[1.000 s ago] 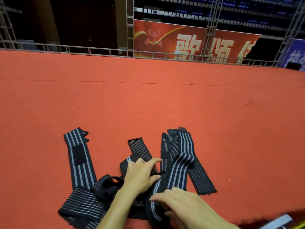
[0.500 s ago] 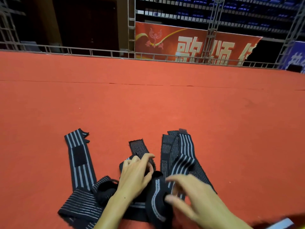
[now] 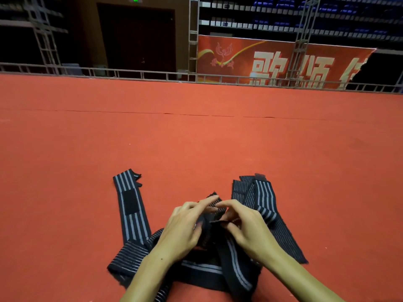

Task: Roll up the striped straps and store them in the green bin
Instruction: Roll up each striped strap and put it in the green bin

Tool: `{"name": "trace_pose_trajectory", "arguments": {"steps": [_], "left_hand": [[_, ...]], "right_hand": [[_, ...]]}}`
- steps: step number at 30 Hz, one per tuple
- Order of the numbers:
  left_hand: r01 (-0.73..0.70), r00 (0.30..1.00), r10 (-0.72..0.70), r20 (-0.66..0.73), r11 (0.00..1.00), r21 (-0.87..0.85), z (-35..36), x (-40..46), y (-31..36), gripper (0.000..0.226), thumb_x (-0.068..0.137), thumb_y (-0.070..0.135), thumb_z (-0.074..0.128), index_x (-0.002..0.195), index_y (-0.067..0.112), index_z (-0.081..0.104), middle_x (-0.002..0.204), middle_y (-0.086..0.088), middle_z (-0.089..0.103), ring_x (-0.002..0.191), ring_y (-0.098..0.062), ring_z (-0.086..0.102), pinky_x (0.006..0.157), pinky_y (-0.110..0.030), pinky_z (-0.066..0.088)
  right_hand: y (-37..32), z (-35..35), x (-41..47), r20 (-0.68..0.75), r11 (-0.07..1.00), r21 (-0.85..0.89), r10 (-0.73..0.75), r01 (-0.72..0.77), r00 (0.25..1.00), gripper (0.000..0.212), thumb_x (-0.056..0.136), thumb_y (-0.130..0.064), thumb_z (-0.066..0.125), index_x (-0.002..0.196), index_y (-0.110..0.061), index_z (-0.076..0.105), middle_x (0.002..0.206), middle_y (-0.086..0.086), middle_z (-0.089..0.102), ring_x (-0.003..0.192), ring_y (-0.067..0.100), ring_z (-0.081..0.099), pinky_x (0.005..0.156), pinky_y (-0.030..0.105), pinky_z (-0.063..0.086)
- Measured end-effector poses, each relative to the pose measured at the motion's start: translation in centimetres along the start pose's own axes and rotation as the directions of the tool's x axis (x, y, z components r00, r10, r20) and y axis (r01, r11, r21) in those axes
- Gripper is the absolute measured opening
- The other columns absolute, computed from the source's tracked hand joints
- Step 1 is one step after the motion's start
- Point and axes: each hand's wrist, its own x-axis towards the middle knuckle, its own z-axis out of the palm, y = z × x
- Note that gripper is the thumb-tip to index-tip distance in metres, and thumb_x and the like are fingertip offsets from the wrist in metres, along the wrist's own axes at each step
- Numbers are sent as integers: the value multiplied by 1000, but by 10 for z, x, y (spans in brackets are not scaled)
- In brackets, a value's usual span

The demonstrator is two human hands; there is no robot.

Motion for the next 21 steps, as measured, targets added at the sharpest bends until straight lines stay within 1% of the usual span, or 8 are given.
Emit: {"name": "trace_pose_trajectory", "arguments": {"steps": [4,6,8,11,13,16,18,21], "left_hand": [[-80,992,84,99,996,-50,10,24,4,97,97,7,58,161,66,14,130,44,52,129,-2,45,116,-27,30],[-106,985,113,127,993,-59,15,34,5,92,102,17,64,161,66,13,126,42,62,122,-3,46,113,-29,32],[-100,991,107,84,992,-80,20,39,4,87,101,25,70,158,66,19,118,35,67,115,0,46,108,-26,31],[-60,998,58,-16,985,-163,22,42,0,80,98,30,75,156,61,30,109,31,70,111,-1,52,103,-28,33],[-30,999,23,-33,975,-221,21,46,-4,78,98,32,76,157,57,32,106,28,73,112,-4,55,105,-33,36],[-15,1000,10,-22,970,-241,17,50,-6,79,98,32,78,159,54,32,106,27,74,112,-7,58,107,-36,38],[-9,1000,3,-31,980,-200,15,55,-10,81,98,30,77,159,54,31,107,28,72,106,-7,58,101,-37,41],[68,991,-88,-98,979,-194,16,66,-21,81,98,28,76,159,55,29,103,29,71,88,-8,57,89,-41,48]], "right_hand": [[-1,-12,-2,7,999,11,-33,33,999,66,86,8,67,134,-36,58,100,-18,72,99,7,72,91,30,56],[1,-20,-3,9,1000,5,-14,14,1000,70,86,7,66,136,-40,54,100,-19,73,99,7,73,91,35,57],[4,-26,-5,11,1000,-7,-2,2,1000,73,85,6,65,137,-44,51,100,-19,74,100,7,73,91,37,57],[7,-37,-6,3,1000,-13,17,-17,1000,77,85,6,64,140,-45,47,100,-18,75,98,6,72,86,28,54],[10,-43,-6,-18,1000,-14,21,-21,1000,82,86,7,64,144,-46,43,100,-19,74,94,7,71,80,23,50],[11,-49,-6,-32,999,47,20,-18,999,82,88,9,64,149,-42,42,100,-17,75,90,14,72,79,39,55],[9,-53,-7,-52,994,108,18,-13,998,81,89,11,64,149,-38,43,100,-13,77,92,18,74,82,47,57],[5,-67,-7,-123,982,185,47,-24,991,80,88,15,65,149,-34,44,101,-7,78,94,21,75,84,49,58]]}}
